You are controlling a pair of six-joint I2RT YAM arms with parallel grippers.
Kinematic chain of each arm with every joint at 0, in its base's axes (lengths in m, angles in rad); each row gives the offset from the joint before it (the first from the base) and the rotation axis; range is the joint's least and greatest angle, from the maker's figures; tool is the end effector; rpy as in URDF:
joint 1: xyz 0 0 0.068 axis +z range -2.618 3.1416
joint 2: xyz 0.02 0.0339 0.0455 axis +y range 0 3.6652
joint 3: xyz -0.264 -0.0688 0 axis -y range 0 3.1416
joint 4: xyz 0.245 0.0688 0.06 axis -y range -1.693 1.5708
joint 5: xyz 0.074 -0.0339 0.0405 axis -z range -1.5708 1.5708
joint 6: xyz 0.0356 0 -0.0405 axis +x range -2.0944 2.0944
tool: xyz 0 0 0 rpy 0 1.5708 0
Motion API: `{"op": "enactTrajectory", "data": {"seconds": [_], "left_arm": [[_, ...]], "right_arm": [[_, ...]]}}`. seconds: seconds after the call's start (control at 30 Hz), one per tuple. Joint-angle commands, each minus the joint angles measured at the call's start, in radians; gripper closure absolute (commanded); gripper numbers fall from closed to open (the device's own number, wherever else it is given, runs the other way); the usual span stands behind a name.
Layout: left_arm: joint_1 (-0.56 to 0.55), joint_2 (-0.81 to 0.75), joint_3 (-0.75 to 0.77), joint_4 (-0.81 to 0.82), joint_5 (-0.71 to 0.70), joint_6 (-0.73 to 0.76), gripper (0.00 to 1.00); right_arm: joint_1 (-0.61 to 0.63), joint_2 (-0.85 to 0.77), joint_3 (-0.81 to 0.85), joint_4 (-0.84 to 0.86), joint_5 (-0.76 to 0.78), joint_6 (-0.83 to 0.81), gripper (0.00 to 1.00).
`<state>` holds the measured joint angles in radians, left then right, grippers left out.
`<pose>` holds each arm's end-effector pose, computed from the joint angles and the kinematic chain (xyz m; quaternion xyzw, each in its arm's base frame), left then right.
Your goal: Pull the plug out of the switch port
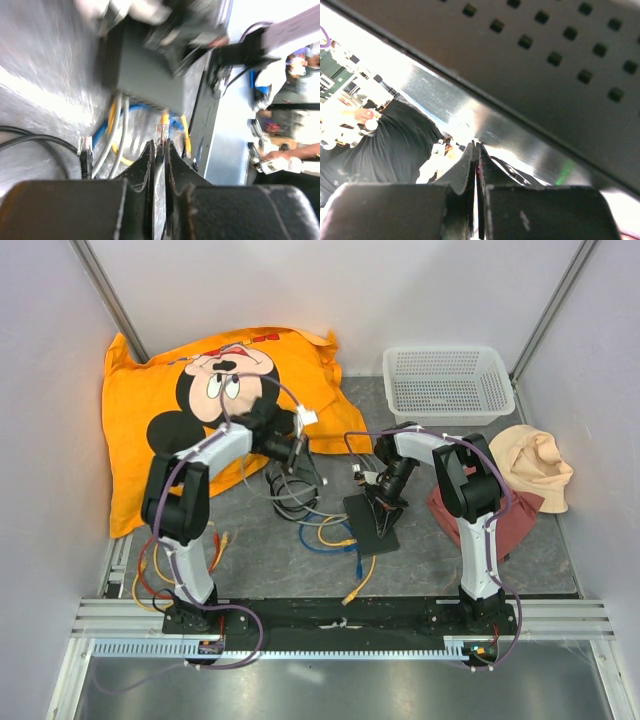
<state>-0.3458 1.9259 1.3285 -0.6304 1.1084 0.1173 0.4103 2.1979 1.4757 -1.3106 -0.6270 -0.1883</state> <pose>0.3451 -0.1582 0.1882 0.2797 0.7949 -0.5317 0.0851 0.3150 0.1598 0.1183 0.2056 -0.9056 -0.2742 0.2497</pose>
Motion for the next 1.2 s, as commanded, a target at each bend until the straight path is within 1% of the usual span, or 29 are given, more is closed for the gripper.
{"op": "enactTrajectory", "data": {"seconds": [0.0, 0.03, 0.07, 0.13, 0.3, 0.33, 0.37, 0.43, 0.47, 0.53, 0.57, 0.6, 0.67, 0.77, 0.8, 0.9, 1.03, 1.1, 1.17], "left_arm": [[0.094, -0.137, 0.191, -0.276, 0.082, 0.160, 0.98], [0.135, -0.155, 0.210, -0.320, 0.080, 0.186, 0.98], [0.157, -0.165, 0.233, -0.421, 0.073, 0.256, 0.98], [0.217, -0.189, 0.225, -0.486, 0.015, 0.312, 0.98], [0.339, -0.300, 0.085, -0.636, -0.143, 0.493, 0.98], [0.344, -0.310, 0.034, -0.653, -0.165, 0.521, 0.98], [0.372, -0.338, 0.003, -0.660, -0.239, 0.547, 0.98], [0.398, -0.357, -0.087, -0.655, -0.316, 0.570, 0.98], [0.412, -0.367, -0.113, -0.660, -0.390, 0.579, 0.98], [0.464, -0.375, -0.182, -0.666, -0.468, 0.602, 0.98], [0.485, -0.378, -0.199, -0.675, -0.528, 0.619, 0.98], [0.523, -0.380, -0.212, -0.705, -0.554, 0.639, 0.98], [0.557, -0.387, -0.233, -0.713, -0.631, 0.689, 0.98], [0.625, -0.406, -0.252, -0.690, -0.699, 0.725, 0.98], [0.666, -0.406, -0.258, -0.686, -0.700, 0.731, 0.98], [0.731, -0.395, -0.314, -0.677, -0.703, 0.775, 0.98], [0.760, -0.349, -0.399, -0.640, -0.735, 0.853, 0.98], [0.784, -0.326, -0.451, -0.591, -0.809, 0.867, 0.98], [0.817, -0.285, -0.471, -0.545, -0.860, 0.877, 0.98]], "right_arm": [[0.027, 0.164, -0.040, 0.416, 0.250, -0.019, 1.00], [0.027, 0.166, -0.038, 0.415, 0.251, -0.016, 1.00], [0.025, 0.168, -0.037, 0.415, 0.253, -0.014, 1.00], [0.027, 0.171, -0.034, 0.413, 0.254, -0.011, 1.00], [0.025, 0.151, -0.043, 0.412, 0.256, -0.003, 1.00], [0.025, 0.145, -0.046, 0.412, 0.257, 0.001, 1.00], [0.025, 0.131, -0.048, 0.413, 0.260, 0.013, 1.00], [0.024, 0.115, -0.046, 0.410, 0.265, 0.015, 1.00], [0.024, 0.102, -0.045, 0.412, 0.269, 0.023, 1.00], [0.024, 0.089, -0.040, 0.409, 0.268, 0.026, 1.00], [0.024, 0.080, -0.037, 0.409, 0.270, 0.026, 1.00], [0.025, 0.077, -0.037, 0.410, 0.271, 0.026, 1.00], [0.022, 0.077, -0.034, 0.409, 0.270, 0.027, 1.00], [0.004, 0.103, -0.023, 0.407, 0.257, 0.027, 1.00], [-0.010, 0.111, -0.019, 0.396, 0.245, 0.020, 1.00], [-0.024, 0.106, -0.028, 0.387, 0.221, 0.021, 1.00], [-0.024, 0.120, -0.037, 0.389, 0.196, 0.010, 1.00], [-0.025, 0.129, -0.029, 0.389, 0.193, 0.004, 1.00], [-0.022, 0.119, -0.022, 0.387, 0.207, 0.007, 1.00]]}}
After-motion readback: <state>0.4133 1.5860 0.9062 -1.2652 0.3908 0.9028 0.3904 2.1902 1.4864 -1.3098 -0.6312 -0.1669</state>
